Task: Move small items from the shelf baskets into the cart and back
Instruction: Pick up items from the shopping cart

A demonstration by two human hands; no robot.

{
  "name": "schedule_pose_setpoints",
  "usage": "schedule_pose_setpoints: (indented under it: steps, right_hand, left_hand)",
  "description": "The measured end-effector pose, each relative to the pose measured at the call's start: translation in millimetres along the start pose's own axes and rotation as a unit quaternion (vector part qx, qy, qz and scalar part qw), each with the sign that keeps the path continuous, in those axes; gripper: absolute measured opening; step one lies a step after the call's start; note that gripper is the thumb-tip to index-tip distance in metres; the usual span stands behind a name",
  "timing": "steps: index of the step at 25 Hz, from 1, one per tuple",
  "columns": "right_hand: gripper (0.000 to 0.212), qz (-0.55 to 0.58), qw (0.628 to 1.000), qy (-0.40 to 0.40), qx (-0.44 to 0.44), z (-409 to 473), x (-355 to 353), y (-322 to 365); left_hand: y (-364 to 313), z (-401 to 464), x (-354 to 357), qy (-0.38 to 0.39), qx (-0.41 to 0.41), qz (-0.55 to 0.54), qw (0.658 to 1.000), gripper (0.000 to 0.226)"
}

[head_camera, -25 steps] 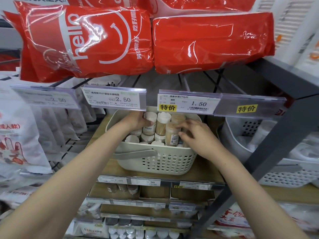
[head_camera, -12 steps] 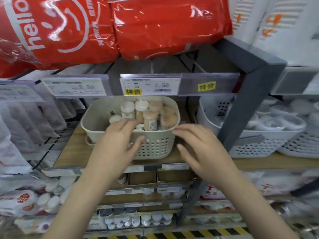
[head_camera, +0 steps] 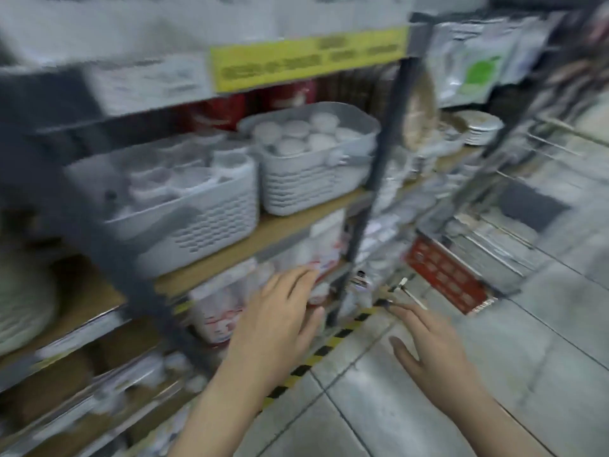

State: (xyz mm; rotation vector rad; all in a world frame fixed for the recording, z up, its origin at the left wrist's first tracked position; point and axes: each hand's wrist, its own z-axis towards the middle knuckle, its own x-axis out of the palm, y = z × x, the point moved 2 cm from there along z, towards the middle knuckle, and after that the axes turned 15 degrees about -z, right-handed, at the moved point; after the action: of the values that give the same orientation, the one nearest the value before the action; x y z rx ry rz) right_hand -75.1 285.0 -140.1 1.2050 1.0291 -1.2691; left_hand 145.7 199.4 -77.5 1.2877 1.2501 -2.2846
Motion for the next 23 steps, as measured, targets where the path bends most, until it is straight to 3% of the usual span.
schedule_pose_setpoints:
  steps: [6,10,12,18,23]
  right_hand:
    - [0.037,0.027,0.968,0.071,0.239,-103,17,-152]
    - [0.040,0.069,0.943,0.142,0.294,-130,27,-213]
    - [0.039,0.093,0.936,0.142,0.309,-121,31,-242]
    - [0.036,0.117,0.945,0.102,0.288,-25,27,-361]
    - [0.036,0.119,0.941,0.110,0.298,34,25,-481]
  left_hand:
    - [-83,79,169,0.185,0.002,-0.083,0.979,0.052]
    - [-94,108,243,0.267,-0.064,-0.126,0.953,0.047]
    - [-94,127,263,0.294,-0.080,-0.132,0.943,0.045]
    - [-94,237,325,0.266,-0.159,-0.133,0.941,0.045]
    - [-149,357,397,0.263,-0.133,-0.128,0.947,0.043]
